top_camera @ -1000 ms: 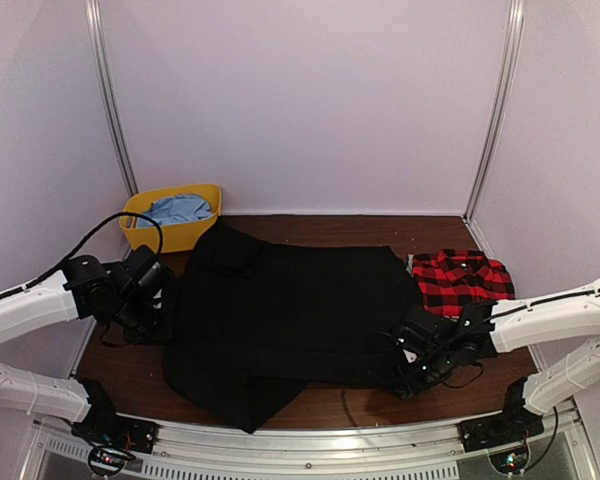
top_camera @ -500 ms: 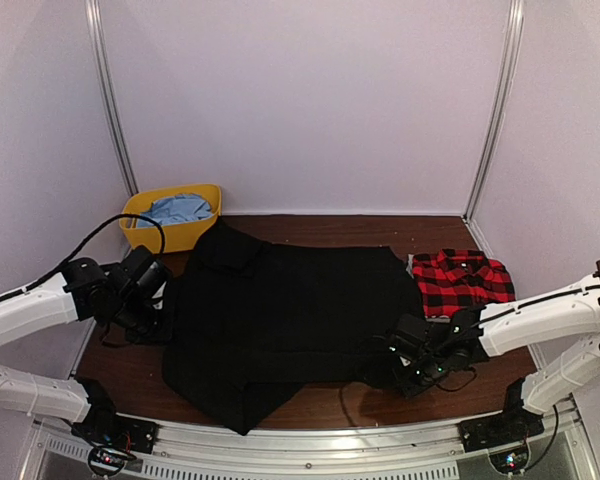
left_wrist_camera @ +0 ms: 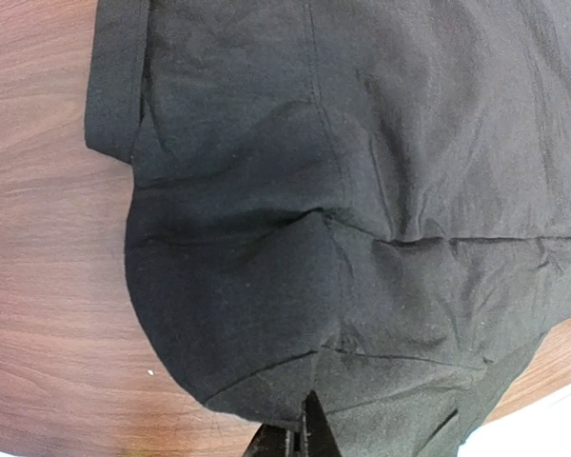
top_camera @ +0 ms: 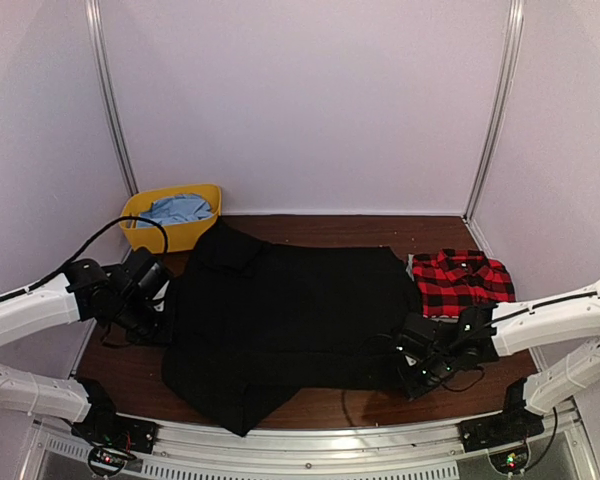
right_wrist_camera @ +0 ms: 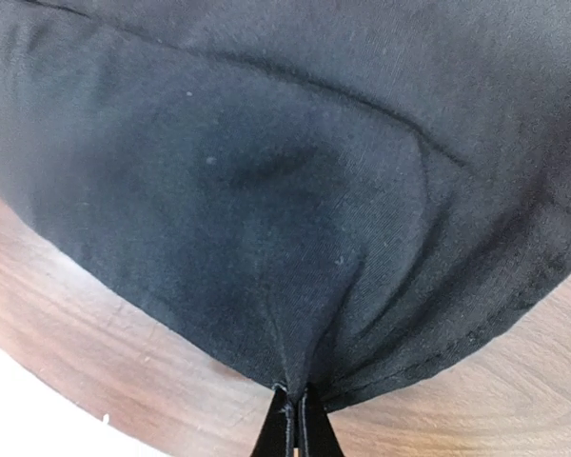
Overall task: Fold and stack the long sleeve shirts
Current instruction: Fold the corner of the shirt at the center of the board.
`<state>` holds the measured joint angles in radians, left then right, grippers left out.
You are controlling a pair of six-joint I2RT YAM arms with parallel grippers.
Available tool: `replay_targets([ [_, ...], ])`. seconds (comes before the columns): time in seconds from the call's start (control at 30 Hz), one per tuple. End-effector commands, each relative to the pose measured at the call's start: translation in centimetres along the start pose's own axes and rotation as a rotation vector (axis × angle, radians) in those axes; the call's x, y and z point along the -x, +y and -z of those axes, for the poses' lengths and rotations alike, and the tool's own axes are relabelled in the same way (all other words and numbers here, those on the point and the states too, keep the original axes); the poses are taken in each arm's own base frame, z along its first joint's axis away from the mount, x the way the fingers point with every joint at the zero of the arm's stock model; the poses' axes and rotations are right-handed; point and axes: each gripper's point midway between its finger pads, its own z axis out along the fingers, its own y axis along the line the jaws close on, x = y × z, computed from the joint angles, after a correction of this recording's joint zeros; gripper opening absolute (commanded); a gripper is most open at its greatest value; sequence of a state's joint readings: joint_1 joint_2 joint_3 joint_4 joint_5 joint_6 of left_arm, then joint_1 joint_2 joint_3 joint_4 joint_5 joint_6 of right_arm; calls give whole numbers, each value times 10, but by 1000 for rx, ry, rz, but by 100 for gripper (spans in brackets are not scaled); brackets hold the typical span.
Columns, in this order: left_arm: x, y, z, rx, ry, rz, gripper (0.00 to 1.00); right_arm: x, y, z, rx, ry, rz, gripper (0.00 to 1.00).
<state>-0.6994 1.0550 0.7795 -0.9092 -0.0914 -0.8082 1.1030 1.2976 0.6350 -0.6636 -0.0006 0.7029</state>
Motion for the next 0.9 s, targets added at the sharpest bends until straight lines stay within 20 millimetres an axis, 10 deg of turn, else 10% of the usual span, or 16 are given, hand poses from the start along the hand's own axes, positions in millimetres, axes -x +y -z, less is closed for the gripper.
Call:
replay_targets([
  [0.0, 4, 6, -2, 17, -12, -12, 0, 13, 5, 19, 8, -41, -11, 0],
  [0.47, 29, 9, -11, -55, -40, 8, 0, 81, -12, 57, -10, -184, -35, 0],
  [0.87, 66, 24, -35, -82, -44, 37, 1, 144, -56, 47, 22, -240, -92, 0],
])
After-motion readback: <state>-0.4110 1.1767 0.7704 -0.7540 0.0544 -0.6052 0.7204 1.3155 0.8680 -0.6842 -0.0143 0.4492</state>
